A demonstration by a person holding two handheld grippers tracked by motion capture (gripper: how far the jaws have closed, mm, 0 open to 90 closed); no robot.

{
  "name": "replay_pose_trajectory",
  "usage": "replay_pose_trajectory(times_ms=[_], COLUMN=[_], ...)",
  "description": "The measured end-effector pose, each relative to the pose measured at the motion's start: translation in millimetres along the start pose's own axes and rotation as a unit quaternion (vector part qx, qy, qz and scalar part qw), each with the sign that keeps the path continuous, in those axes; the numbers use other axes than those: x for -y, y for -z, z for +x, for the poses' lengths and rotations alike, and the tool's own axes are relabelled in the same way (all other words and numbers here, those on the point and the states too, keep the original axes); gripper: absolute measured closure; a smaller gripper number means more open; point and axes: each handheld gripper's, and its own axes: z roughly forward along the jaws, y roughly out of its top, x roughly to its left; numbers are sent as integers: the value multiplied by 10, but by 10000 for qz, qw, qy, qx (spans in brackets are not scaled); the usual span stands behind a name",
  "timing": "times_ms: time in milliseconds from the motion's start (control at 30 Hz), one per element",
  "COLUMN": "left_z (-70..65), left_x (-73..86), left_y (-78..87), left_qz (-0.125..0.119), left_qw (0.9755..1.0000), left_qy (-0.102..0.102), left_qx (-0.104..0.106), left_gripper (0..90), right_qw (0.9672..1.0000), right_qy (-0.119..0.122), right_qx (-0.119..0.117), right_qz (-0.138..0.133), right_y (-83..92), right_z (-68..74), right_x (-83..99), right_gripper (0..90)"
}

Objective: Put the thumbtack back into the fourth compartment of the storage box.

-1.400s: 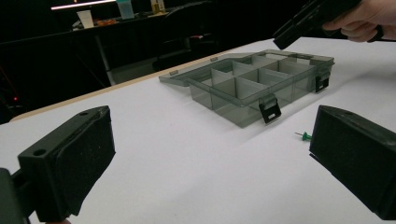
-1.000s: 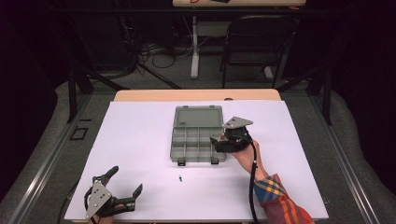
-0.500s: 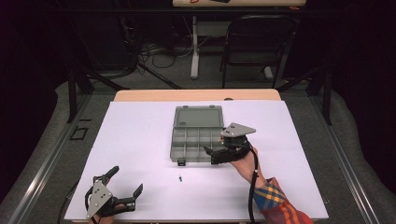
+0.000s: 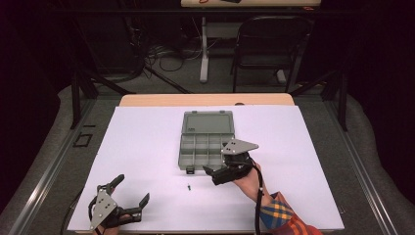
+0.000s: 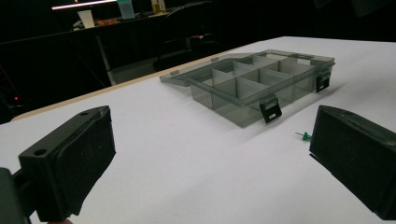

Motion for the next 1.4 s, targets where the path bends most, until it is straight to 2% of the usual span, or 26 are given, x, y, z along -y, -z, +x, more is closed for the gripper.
replay_pose_trajectory(times_ms=[233,633,1200,1333,1400], left_z=[-3,-1,8,5,-1], left_x=[4,5,-4,0,-4], left_y=[-13,-11,-2,-3,6], left_qz=[18,14,-9,8,-15], left_qw=[10000,10000,10000,10000,10000], left_qy=[-5,11,18,49,27], left_qx=[17,3,-18,-9,-11], left_gripper=[2,2,2,2,2], right_qw=[9999,9990,9947,9934,9926], right_qy=[71,195,485,561,555], right_qx=[-117,-365,-577,-620,-642], right_qz=[1,192,706,781,870], right_y=[-17,-166,-453,-530,-572], right_z=[129,308,602,648,663], right_x=[25,83,210,259,286], right_gripper=[0,0,0,54,114])
